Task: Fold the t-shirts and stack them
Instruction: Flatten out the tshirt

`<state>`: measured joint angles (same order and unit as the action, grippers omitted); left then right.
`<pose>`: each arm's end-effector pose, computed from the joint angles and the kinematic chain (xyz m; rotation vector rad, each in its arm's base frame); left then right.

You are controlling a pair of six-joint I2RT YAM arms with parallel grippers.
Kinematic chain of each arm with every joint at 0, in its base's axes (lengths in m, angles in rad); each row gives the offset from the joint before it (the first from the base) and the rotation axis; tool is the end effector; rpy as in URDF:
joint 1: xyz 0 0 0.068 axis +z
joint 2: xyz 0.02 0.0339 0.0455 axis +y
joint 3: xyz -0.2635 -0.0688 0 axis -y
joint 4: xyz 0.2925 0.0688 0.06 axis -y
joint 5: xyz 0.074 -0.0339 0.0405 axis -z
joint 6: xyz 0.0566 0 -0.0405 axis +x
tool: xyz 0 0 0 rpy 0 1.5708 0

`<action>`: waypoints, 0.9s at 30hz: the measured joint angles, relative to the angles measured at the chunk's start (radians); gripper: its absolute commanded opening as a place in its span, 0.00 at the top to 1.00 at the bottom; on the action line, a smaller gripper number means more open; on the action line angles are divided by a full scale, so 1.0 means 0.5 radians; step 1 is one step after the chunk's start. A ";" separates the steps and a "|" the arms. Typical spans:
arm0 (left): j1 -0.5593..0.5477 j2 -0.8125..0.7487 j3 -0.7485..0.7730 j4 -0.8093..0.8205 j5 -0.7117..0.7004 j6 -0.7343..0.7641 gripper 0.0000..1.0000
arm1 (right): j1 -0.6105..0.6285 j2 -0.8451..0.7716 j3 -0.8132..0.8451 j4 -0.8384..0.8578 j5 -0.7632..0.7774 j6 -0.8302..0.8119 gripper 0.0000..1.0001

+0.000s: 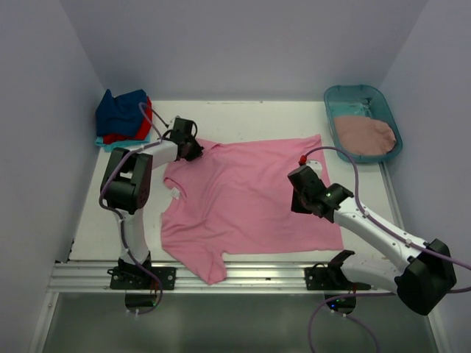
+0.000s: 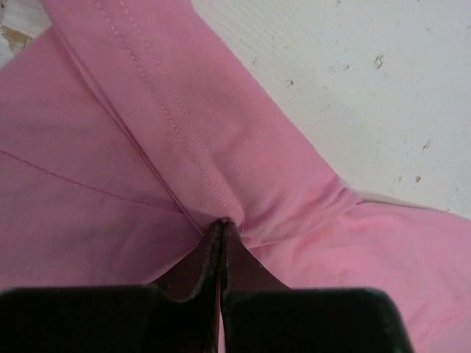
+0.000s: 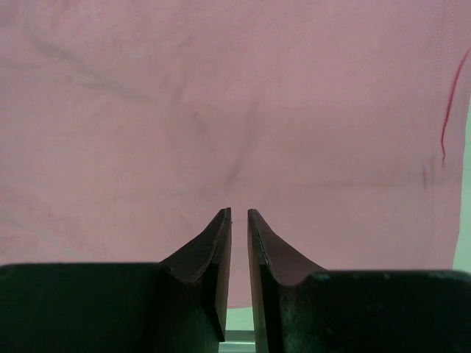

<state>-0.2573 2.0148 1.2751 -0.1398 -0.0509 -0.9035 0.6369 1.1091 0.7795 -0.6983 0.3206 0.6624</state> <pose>0.4581 -0.1176 0.0980 -0.8159 2.3645 -0.4407 0.2235 0.1431 0.2022 0.1455 2.5181 0.0998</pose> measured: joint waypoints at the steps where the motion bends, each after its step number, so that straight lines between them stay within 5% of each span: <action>1: 0.002 0.006 0.003 0.017 0.007 0.001 1.00 | 0.000 -0.009 0.000 -0.002 0.005 0.000 0.82; 16: 0.004 -0.079 0.075 0.046 0.020 0.108 1.00 | -0.001 -0.004 0.000 -0.016 0.008 -0.002 0.84; 25: 0.005 0.240 0.828 0.089 0.233 0.328 1.00 | -0.001 0.062 0.000 -0.011 0.007 -0.015 0.84; 27: 0.005 0.419 1.030 0.110 0.357 0.389 0.88 | 0.000 0.066 0.000 -0.011 0.007 -0.016 0.84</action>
<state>-0.2546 2.2242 1.7901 -0.0849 0.1276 -0.7090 0.6369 1.1419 0.7795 -0.7036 0.3241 0.6544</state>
